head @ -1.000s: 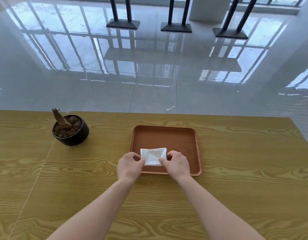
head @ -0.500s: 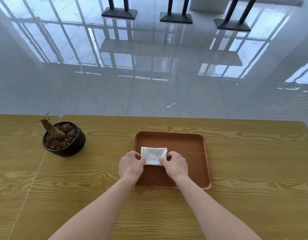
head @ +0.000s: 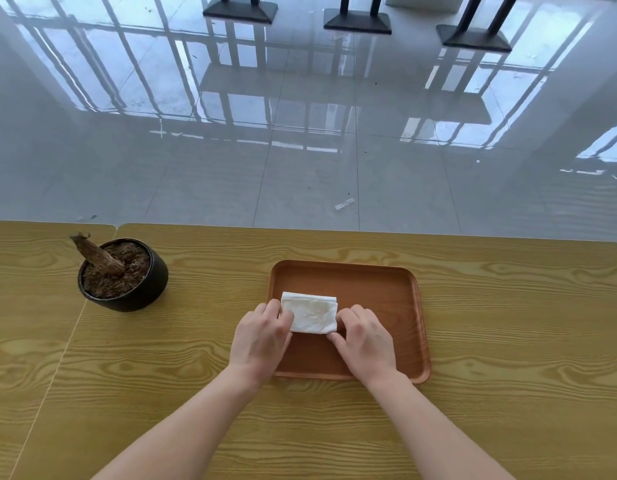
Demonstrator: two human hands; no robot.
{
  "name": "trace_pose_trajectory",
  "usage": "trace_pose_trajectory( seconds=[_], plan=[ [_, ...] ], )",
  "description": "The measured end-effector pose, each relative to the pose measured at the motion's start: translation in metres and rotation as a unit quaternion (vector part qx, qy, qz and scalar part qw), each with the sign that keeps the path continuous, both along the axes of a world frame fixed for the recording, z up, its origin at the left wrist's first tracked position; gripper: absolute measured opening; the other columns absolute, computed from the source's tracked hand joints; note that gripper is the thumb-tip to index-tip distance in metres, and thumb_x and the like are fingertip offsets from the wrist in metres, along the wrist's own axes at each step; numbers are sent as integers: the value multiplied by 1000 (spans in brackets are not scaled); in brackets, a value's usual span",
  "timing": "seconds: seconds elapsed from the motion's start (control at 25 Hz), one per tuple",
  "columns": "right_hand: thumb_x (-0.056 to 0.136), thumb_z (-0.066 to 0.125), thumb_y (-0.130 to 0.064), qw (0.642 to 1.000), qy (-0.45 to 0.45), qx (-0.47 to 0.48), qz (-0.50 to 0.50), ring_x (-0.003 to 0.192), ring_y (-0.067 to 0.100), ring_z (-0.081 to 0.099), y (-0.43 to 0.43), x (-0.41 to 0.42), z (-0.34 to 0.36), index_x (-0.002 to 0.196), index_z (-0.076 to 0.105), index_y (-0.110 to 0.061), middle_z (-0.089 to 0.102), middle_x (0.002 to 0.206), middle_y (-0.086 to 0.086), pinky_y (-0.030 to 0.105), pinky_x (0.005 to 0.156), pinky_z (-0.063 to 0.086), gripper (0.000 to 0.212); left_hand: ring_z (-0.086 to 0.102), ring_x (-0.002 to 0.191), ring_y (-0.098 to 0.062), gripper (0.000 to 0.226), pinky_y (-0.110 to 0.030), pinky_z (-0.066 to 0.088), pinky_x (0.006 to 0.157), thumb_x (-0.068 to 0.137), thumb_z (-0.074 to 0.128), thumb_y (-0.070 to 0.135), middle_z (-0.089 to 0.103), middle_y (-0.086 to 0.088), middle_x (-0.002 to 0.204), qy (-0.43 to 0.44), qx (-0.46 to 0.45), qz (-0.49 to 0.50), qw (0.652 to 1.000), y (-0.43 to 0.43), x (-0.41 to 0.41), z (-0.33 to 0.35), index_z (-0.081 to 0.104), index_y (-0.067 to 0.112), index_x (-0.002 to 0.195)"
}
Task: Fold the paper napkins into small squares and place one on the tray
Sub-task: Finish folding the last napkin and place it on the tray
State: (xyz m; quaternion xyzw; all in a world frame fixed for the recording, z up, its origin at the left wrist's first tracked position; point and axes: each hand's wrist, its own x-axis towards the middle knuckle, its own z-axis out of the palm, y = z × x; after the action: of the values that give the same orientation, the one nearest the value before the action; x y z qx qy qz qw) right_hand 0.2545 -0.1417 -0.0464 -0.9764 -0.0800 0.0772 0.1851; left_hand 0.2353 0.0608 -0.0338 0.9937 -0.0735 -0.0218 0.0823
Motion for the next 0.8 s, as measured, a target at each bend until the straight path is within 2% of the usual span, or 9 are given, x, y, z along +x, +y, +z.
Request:
trace_pose_trajectory(
  seconds=[0.08,0.16,0.36,0.6,0.8],
  plan=[
    [88,69,-41,1000,5,4,-9,92,15,53,1,5,-1,94,61,-23,57,96,-8,31,67,48,21,56,62,-25,16,-38,49,50,71,80,9,61,-5,76,-23,19,-12,999,-1,2,-2,64,12,73],
    [88,69,-41,1000,6,3,-10,93,15,53,1,7,0,94,61,-23,58,97,-8,30,67,48,21,54,60,-25,17,-38,47,52,72,77,6,59,-5,73,-45,39,-29,998,0,5,-3,62,13,69],
    [88,69,-40,1000,-5,4,-11,93,15,54,6,26,0,94,62,-22,58,97,-7,32,68,50,20,54,63,-26,18,-39,45,56,73,75,7,59,-5,71,-62,55,-37,996,1,23,-4,60,14,66],
    [88,72,-37,1000,-19,5,-7,88,16,54,12,43,1,91,62,-21,59,92,-7,31,64,48,20,55,67,-28,16,-39,45,58,75,73,7,60,-6,73,-40,51,-25,998,4,41,-1,61,12,67],
    [89,69,-40,1000,-9,6,-13,91,15,55,13,51,-1,96,63,-21,59,94,-7,31,66,48,20,55,68,-29,16,-39,45,57,75,72,6,60,-7,73,-34,44,-16,998,6,51,2,60,12,66]
  ],
)
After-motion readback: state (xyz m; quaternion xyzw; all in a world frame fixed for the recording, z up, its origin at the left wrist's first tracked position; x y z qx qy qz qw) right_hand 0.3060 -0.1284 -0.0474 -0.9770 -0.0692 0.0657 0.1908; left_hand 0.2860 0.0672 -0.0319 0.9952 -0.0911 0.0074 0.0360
